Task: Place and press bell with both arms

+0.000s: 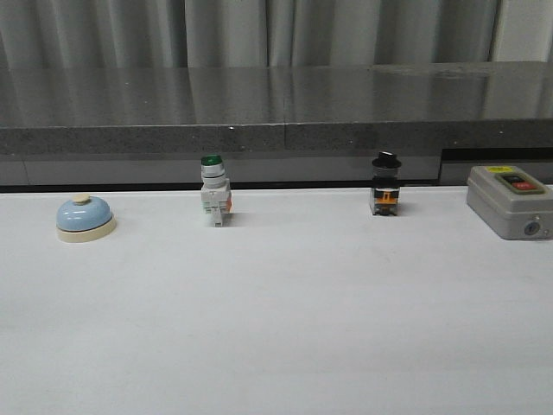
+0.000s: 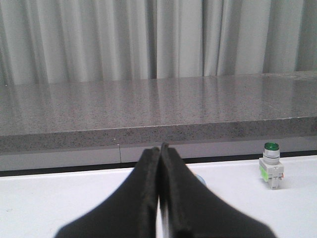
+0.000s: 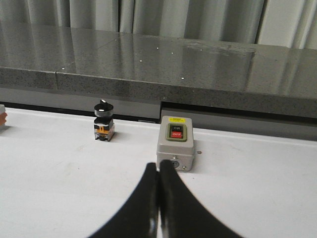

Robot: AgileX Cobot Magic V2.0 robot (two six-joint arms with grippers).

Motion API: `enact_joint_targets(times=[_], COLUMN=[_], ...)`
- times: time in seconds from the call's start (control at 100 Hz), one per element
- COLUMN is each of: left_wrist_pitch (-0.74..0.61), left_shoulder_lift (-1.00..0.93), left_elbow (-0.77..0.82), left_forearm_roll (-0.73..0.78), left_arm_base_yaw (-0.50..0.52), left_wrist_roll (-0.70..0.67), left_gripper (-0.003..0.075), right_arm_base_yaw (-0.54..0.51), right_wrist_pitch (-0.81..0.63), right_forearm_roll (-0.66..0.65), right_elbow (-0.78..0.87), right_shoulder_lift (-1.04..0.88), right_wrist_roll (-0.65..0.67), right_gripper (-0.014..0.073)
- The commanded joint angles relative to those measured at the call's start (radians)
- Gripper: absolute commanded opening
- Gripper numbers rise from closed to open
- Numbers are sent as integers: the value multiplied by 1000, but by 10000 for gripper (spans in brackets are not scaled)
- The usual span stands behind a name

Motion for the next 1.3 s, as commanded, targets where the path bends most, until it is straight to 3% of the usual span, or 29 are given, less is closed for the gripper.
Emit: enact_joint_targets(times=[0.0,0.35,0.6,0.8,1.11,1.29], left_wrist_pitch=[-79,-82,-18,55,353,421], left_shoulder_lift=[-30,-30,47,268,669,856], left_elbow=[42,31,-112,-280,-589,-725], left_forearm_roll=[-1,-1,-25,-103,-110,-110], left_arm_base_yaw=[2,2,2,2,2,2], left_wrist_roll=[-6,-6,-6,-6,-6,-6], left_gripper=[-20,-20,-20,-20,-20,-20], right_arm_base_yaw=[-7,-7,-7,-7,-7,-7], right_wrist_pitch=[-83,-83,-83,-83,-83,-83], right_forearm_roll=[-10,-10,-10,-10,-10,-10], right_elbow=[-14,-14,-14,-14,-14,-14], right_shoulder_lift=[-19,-19,-19,-19,-19,-19], right_wrist_roll=[-2,-2,-2,-2,-2,-2], right_gripper=[-60,-60,-60,-60,-60,-60])
